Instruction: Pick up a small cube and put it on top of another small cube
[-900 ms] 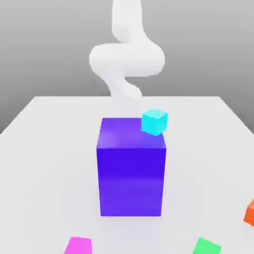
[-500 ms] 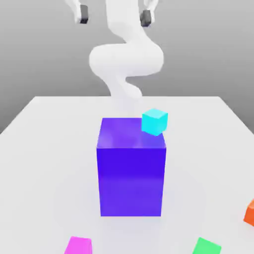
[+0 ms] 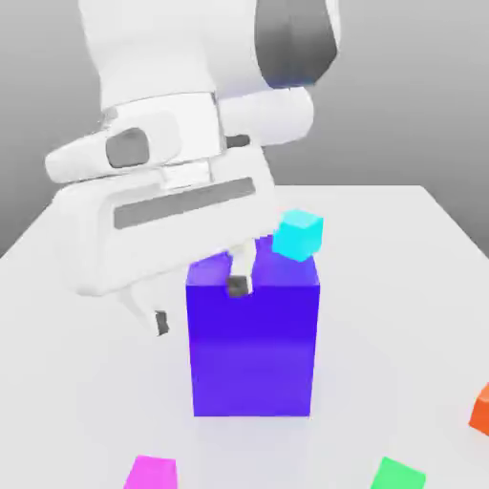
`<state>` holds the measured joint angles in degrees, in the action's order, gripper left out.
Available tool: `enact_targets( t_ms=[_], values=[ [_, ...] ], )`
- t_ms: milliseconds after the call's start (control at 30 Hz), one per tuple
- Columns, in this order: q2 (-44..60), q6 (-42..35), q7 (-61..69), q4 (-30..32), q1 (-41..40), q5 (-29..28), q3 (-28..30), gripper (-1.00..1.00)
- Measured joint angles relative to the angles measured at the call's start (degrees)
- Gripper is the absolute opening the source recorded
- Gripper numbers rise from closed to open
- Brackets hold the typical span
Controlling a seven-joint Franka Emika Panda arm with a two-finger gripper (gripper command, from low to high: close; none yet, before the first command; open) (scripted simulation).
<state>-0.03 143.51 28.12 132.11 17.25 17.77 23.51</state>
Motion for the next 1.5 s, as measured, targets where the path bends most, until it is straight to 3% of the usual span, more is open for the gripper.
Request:
enact_targets(
  t_ms=[233, 500, 633, 667, 900, 1067, 1500],
  values=[
    [10.29, 3.15, 16.13, 0.20, -2.56, 2.31, -1.05, 0.00],
    [20.56, 8.07, 30.26, 0.72, -6.00, -0.69, -2.23, 0.00],
    [28.50, 13.69, 34.85, -1.04, -9.43, 3.36, -6.37, 0.00],
    [29.91, 14.74, 35.47, -1.38, -10.24, 4.12, -7.34, -1.00],
    [29.87, 14.53, 35.49, -1.37, -10.20, 4.04, -7.29, -1.00],
    [21.52, 8.39, 31.65, 0.56, -5.93, -1.86, -3.00, -1.00],
    [17.00, 1.69, 34.72, -3.33, 7.77, -11.91, -12.25, -1.00]
  ],
)
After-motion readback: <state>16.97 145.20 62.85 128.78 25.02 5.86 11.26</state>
